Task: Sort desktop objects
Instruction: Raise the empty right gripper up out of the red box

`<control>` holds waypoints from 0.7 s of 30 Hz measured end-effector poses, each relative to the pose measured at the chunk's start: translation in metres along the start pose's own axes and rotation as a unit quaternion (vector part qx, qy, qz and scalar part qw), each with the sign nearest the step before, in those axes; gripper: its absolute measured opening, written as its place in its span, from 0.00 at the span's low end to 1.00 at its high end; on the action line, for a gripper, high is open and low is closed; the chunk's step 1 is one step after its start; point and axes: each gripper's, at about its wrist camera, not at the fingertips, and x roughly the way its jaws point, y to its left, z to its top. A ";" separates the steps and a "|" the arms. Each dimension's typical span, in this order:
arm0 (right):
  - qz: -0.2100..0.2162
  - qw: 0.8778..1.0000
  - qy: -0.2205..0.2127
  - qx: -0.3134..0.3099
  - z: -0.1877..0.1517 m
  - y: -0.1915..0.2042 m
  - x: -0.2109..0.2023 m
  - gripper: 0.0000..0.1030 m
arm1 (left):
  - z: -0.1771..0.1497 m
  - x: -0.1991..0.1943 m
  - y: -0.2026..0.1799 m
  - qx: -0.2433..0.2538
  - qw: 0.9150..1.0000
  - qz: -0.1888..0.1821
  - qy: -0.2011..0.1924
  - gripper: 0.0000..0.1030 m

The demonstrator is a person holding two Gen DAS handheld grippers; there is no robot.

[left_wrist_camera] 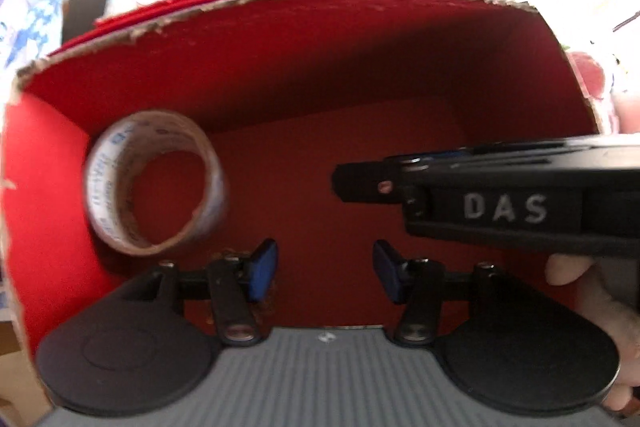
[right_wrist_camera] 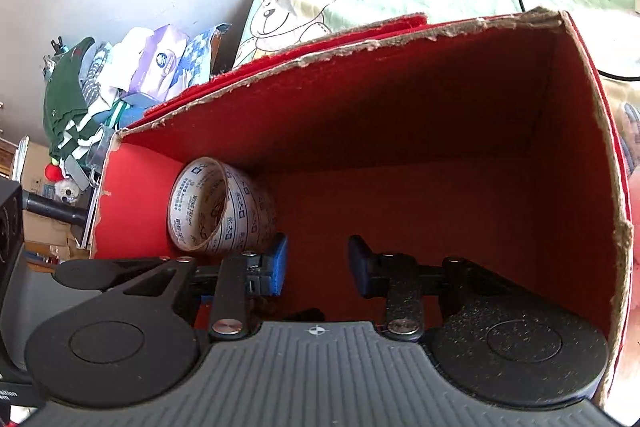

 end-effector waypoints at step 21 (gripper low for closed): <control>-0.003 0.999 -0.008 0.032 -0.002 -0.010 -0.012 0.35 | -0.025 -0.018 0.034 0.013 0.997 0.067 0.025 0.55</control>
